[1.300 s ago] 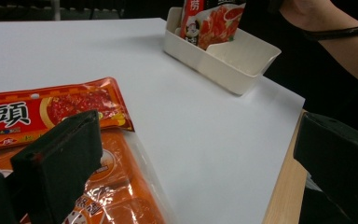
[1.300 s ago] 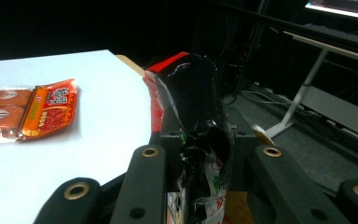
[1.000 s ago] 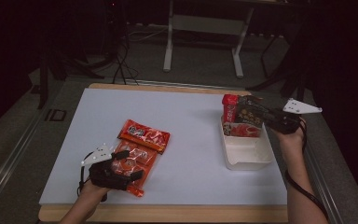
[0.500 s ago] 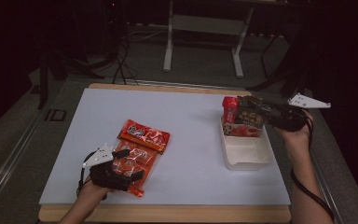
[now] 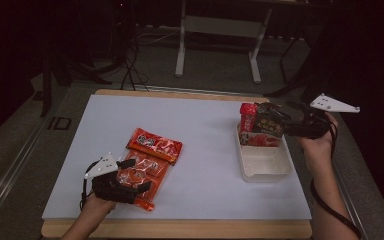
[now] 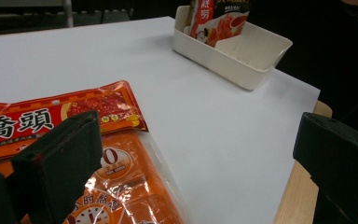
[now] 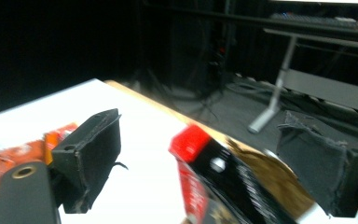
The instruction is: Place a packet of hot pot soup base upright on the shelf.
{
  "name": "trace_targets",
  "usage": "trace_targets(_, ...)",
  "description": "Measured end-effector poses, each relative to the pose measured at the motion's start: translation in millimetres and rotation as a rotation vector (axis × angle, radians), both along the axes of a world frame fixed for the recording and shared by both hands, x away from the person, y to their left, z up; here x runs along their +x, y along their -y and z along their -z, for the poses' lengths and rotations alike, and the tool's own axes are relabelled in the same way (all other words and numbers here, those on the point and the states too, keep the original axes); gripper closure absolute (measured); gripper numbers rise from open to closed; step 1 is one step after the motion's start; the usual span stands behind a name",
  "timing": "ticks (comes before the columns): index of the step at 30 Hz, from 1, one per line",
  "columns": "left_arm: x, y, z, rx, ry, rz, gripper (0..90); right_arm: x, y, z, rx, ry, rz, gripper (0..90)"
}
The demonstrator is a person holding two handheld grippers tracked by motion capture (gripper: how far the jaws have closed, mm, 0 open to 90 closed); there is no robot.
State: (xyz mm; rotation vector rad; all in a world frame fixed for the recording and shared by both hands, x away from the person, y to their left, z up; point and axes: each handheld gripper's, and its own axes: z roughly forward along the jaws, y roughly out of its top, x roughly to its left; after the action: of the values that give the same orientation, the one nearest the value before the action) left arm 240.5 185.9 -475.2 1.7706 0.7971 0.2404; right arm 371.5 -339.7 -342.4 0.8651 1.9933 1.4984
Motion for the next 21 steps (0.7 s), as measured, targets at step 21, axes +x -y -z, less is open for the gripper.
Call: trace_targets(21, -0.2, -17.1, -8.2, 0.024, 0.02, -0.017, 2.6, -59.1, -48.3, 13.3, 0.008, 0.023, -0.154, 19.0)
